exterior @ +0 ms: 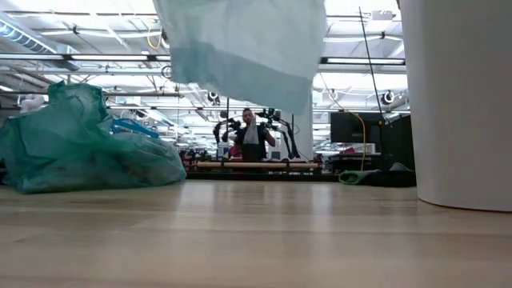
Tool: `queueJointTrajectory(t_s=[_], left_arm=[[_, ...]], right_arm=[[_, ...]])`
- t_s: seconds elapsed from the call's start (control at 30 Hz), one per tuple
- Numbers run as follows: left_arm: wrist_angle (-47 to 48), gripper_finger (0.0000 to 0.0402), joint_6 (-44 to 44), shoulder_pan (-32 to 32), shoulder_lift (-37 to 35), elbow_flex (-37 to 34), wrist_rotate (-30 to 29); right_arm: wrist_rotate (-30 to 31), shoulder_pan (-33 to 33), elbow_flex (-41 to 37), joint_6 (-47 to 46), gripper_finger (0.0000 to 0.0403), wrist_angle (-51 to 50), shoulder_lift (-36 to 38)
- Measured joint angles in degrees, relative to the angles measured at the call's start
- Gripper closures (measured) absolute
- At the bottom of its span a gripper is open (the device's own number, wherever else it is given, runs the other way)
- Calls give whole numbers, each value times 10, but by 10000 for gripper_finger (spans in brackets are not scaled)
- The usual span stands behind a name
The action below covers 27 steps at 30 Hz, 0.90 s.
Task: Place trash/remove bag and relplace
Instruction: Insert the new blue trash bag into the trash bin
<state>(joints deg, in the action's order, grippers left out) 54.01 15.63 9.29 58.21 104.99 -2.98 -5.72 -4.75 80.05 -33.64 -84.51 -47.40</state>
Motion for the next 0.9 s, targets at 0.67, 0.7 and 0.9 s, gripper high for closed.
queueJointTrajectory(t_s=[0.67, 0.7, 0.9], left_arm=[[32, 402, 51, 29, -28, 0, 15], [32, 402, 51, 29, -27, 0, 17], [32, 402, 65, 29, -27, 0, 30]], right_arm=[[-2, 0, -62, 28, 254, 37, -88], [1, 0, -77, 27, 270, 60, -90], [17, 0, -146, 24, 389, 258, -109]])
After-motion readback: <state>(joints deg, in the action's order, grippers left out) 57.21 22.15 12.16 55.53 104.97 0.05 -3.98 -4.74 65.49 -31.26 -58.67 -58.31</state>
